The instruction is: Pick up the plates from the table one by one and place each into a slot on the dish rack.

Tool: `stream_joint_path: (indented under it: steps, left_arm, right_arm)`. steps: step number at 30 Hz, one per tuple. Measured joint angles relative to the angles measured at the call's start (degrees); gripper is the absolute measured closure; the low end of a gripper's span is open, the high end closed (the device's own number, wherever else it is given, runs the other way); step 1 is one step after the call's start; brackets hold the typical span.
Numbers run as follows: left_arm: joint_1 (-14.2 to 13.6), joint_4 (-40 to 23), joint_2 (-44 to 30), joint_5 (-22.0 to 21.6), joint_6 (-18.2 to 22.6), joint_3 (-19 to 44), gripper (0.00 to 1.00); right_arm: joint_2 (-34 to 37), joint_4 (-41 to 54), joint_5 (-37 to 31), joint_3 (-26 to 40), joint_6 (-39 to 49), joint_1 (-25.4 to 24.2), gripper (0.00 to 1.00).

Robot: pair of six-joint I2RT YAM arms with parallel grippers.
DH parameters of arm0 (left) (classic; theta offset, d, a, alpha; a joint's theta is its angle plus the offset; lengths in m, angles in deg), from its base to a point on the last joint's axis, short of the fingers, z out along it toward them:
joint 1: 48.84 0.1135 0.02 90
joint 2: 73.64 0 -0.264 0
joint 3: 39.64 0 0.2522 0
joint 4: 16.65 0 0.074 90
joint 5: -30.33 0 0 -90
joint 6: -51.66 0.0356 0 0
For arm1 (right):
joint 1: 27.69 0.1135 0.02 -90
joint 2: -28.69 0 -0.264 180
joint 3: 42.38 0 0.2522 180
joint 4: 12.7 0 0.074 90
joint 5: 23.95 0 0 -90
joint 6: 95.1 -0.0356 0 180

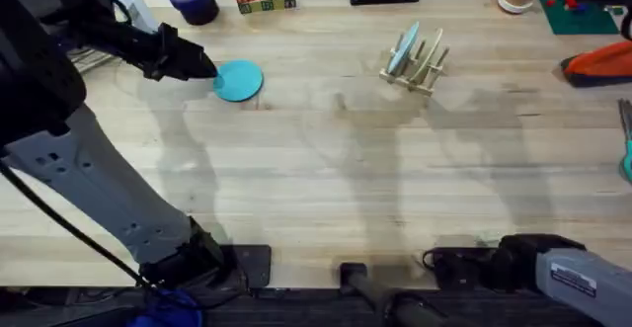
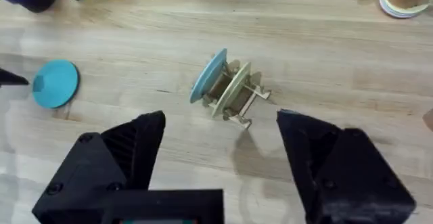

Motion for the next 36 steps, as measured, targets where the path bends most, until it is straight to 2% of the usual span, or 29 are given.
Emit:
stream_joint_path:
  steps: [8,21,36]
  left_arm:
    - [-0.15,1.73,0.01,-0.69,-0.04,0.00,0.960]
    - [-2.25,4.78,0.01,-1.70,-0.04,-0.19,0.959]
    - [-1.91,11.16,0.49,-1.26,-0.22,-7.55,0.958]
  right_arm:
    - [0.02,0.00,0.00,0.00,0.01,0.00,0.007]
    - [0.02,0.00,0.00,0.00,0.01,0.00,0.007]
    - [0.01,-0.24,0.00,0.00,-0.01,0.00,0.008]
